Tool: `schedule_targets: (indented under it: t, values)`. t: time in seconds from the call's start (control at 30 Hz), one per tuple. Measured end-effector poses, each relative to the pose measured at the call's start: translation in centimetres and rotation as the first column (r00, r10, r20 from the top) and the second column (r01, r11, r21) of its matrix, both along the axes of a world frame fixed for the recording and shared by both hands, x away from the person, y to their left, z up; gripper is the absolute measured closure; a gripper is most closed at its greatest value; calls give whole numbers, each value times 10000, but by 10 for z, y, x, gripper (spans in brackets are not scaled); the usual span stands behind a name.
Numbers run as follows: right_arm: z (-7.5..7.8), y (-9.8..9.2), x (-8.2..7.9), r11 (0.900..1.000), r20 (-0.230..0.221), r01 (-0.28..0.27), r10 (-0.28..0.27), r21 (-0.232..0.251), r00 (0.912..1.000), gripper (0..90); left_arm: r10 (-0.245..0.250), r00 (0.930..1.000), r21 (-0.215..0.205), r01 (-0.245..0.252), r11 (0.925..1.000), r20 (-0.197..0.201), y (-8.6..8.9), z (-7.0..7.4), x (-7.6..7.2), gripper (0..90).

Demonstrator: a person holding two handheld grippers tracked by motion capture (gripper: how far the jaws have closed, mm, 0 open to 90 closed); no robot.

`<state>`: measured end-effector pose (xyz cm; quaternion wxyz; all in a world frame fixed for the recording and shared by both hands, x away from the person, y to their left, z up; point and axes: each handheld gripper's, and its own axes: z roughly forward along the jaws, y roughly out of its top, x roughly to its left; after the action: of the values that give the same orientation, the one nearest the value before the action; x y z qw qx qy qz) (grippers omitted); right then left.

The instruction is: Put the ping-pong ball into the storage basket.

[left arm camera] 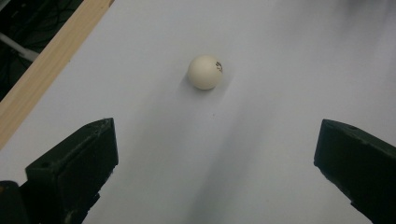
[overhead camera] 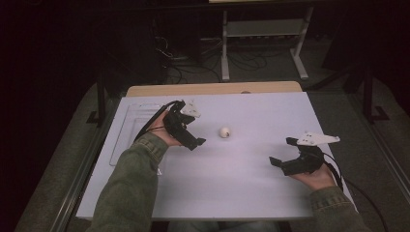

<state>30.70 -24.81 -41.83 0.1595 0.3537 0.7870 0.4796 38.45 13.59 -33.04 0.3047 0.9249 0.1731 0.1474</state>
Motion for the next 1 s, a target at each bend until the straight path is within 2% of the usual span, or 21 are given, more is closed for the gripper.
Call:
schedule_targets:
  t: [0.93,1.0]
  values:
    - [0,0,-1,10000,70,11,-11,-7,10000,0,-694,9972,-23,694,9976,-280,-37,-15,14,0]
    - [0,0,-1,10000,63,13,-13,1,10000,0,-739,9967,123,743,9972,-331,-39,-16,16,0]
